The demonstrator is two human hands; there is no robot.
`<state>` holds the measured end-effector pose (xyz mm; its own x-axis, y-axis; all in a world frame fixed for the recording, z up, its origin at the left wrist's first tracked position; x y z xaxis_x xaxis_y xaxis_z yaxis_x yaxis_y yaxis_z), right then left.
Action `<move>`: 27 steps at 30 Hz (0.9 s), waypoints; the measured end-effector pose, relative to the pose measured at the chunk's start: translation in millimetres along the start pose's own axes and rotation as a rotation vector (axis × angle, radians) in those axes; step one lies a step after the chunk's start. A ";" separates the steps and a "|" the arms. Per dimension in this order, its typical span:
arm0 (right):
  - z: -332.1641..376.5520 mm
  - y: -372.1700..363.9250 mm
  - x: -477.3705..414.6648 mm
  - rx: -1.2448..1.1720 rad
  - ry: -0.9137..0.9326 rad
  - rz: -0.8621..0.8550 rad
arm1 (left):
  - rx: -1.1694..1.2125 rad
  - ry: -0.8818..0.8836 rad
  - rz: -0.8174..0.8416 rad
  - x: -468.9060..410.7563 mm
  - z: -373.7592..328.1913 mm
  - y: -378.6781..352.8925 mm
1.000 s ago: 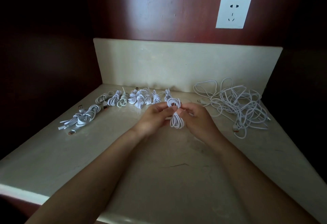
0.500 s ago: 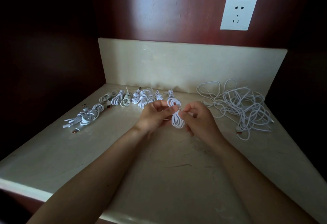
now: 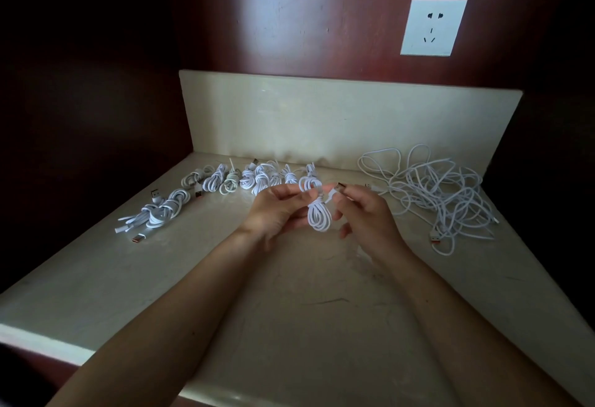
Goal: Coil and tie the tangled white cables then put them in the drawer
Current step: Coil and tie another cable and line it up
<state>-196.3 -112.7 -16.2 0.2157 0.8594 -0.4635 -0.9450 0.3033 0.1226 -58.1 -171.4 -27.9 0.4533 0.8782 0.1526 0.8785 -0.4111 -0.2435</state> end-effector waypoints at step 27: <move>-7.7 10.5 -1.7 0.076 -0.191 0.271 | -0.533 -0.363 0.134 -0.2 -6.4 -4.5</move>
<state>-208.5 -114.2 -20.8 0.0082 0.9723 -0.2335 -0.9547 0.0771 0.2874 -61.1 -171.2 -20.7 0.5658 0.7996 -0.2013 0.8150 -0.5053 0.2836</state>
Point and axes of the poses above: each hand's wrist, its own x-axis away from the middle knuckle, its own y-axis out of the back of the hand, z = x × y, the point moved 5 cm from there along -x, towards the middle knuckle, and after that the axes turned 8 degrees about y, right-handed, at the moved point
